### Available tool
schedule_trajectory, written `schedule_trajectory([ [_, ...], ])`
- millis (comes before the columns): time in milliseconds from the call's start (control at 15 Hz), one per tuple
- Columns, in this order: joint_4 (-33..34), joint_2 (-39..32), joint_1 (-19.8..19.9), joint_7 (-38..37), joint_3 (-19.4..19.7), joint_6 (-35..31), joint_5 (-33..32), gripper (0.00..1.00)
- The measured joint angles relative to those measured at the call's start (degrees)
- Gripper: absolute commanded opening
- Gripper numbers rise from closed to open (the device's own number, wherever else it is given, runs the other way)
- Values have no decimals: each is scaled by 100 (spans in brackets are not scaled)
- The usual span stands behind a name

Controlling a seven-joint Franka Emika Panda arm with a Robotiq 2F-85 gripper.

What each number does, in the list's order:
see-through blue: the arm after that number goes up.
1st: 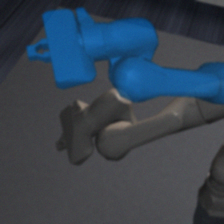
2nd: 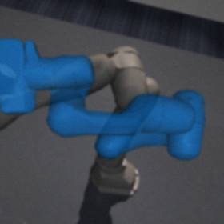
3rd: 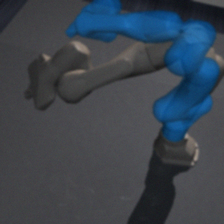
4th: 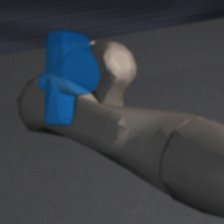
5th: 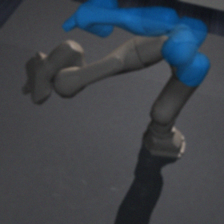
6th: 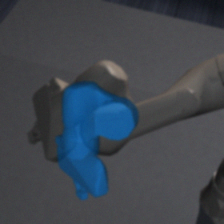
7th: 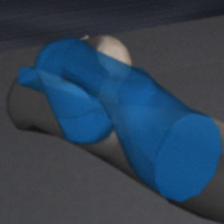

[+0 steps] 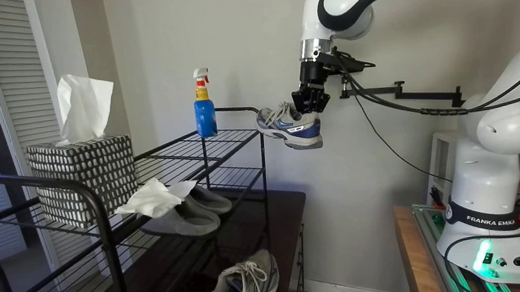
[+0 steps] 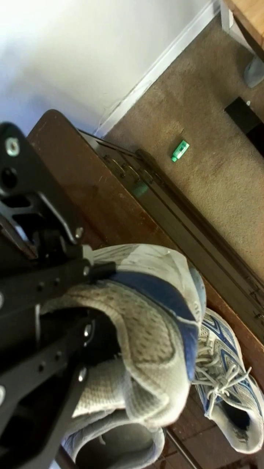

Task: Pick up the shoe and put it on top of the rack

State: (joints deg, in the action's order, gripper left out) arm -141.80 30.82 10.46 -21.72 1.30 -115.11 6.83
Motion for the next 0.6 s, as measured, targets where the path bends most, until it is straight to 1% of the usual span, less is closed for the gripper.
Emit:
schedule_trajectory([
  [333, 16, -8, -12, 29, 15, 0, 0, 15],
  [400, 16, -8, -13, 32, 15, 0, 0, 4],
  [600, -6, -12, -12, 35, 15, -1, 0, 4],
])
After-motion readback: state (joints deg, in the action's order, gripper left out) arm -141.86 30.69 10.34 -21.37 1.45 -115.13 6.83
